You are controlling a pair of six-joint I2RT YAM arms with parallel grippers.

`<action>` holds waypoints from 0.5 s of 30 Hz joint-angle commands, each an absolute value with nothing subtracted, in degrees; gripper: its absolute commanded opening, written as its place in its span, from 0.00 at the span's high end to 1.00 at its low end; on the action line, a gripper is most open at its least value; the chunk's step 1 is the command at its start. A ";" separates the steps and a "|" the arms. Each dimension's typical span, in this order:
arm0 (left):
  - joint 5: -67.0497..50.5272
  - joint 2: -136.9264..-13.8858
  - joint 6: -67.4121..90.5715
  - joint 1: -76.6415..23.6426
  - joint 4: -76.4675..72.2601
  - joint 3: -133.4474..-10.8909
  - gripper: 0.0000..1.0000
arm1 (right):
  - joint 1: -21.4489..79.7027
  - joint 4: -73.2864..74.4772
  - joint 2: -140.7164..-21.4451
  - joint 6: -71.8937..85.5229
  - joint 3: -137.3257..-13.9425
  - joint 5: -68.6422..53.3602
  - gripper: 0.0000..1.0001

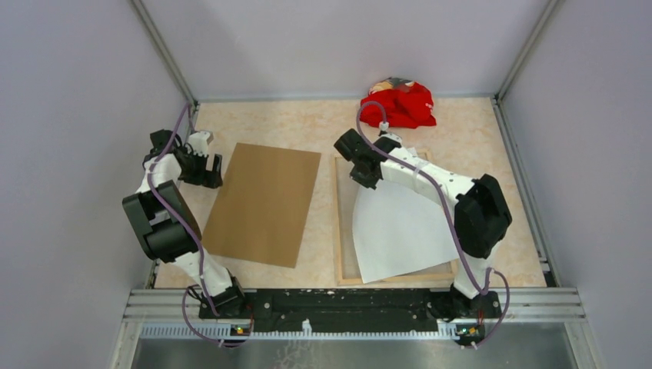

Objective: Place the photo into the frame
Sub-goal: Turn over the photo from the photo frame.

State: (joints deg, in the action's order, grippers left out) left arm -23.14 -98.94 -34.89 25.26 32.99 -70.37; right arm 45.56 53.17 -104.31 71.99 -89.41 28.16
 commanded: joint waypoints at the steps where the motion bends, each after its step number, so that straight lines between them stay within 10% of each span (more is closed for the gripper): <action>1: -24.25 -98.01 -35.85 25.07 31.53 -70.40 0.01 | 43.71 50.62 -100.76 79.73 -86.95 31.14 1.00; 15: -23.73 -98.28 -36.70 25.09 30.85 -69.41 0.01 | 43.72 45.19 -104.41 87.09 -87.46 29.65 1.00</action>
State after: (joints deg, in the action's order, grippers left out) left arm -23.09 -98.94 -35.81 25.26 32.91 -70.19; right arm 43.38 47.68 -104.01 84.33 -85.93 29.58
